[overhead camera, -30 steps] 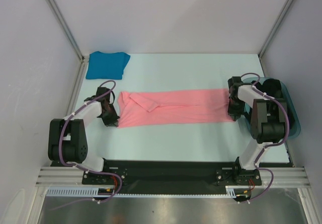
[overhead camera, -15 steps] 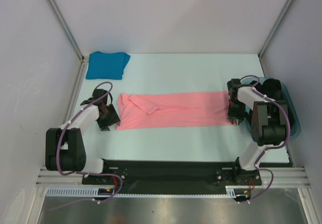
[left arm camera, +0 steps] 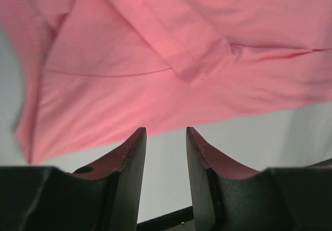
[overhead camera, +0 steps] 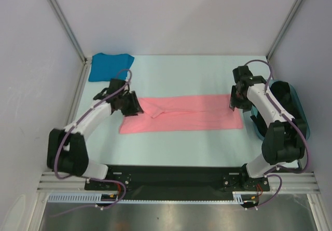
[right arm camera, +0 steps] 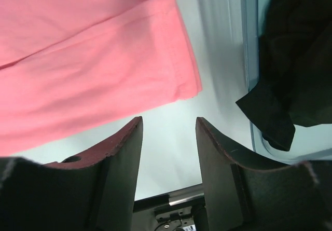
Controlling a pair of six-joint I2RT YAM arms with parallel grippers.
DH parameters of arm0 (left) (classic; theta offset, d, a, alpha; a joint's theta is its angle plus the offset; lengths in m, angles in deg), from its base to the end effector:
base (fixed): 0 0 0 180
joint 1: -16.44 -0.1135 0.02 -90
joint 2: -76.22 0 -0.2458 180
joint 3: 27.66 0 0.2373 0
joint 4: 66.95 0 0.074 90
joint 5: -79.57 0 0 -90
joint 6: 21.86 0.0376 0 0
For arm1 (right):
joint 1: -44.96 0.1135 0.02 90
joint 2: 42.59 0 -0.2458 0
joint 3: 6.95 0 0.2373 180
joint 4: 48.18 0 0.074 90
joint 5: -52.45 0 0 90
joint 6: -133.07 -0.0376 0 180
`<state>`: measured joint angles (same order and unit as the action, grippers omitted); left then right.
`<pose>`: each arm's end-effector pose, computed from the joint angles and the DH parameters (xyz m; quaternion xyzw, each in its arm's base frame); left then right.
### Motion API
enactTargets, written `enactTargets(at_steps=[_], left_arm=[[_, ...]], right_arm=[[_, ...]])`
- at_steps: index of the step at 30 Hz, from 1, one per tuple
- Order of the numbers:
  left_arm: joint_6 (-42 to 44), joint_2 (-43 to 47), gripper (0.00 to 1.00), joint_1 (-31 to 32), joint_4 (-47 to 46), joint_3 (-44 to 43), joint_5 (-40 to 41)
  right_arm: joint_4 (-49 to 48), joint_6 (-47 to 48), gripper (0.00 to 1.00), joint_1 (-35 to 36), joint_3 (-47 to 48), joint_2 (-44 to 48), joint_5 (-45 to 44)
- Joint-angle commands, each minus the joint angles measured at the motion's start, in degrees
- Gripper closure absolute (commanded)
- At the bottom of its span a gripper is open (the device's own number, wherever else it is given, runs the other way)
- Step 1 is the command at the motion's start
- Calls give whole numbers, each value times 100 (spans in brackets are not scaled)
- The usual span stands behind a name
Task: Fold and stack the t-shirts
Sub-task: Fold the tshirt
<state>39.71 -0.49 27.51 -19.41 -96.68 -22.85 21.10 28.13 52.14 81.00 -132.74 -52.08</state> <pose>0.2554 -0.0582 0.2300 -0.1112 0.9427 -0.1975 0.2447 0.2917 0.0272 0.2455 0.0866 0.9754 -0.0919 0.1806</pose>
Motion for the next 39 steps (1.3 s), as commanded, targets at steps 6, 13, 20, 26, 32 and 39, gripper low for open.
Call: enactTargets(at_steps=[6, 13, 20, 26, 32, 39], left_arm=[[-233, -1802, 66, 1019, -309, -1031, -270], [-260, -2479, 67, 1204, -63, -1488, -58], [-32, -3173, 64, 1354, -177, -2077, -147], [276, -3517, 63, 1371, -387, -2833, 38], [390, -4167, 60, 1415, -827, -3641, -497], [531, -3853, 54, 1618, -635, -3987, -86]], right_arm=[[311, 17, 49, 99, 97, 445, 152], [355, 17, 48, 91, -123, 797, 108], [452, -35, 48, 91, -202, 964, 99], [645, -53, 48, 99, -272, 1148, -6], [803, -88, 48, 99, -421, 1316, 20], [856, -71, 48, 117, -307, 1289, 99]])
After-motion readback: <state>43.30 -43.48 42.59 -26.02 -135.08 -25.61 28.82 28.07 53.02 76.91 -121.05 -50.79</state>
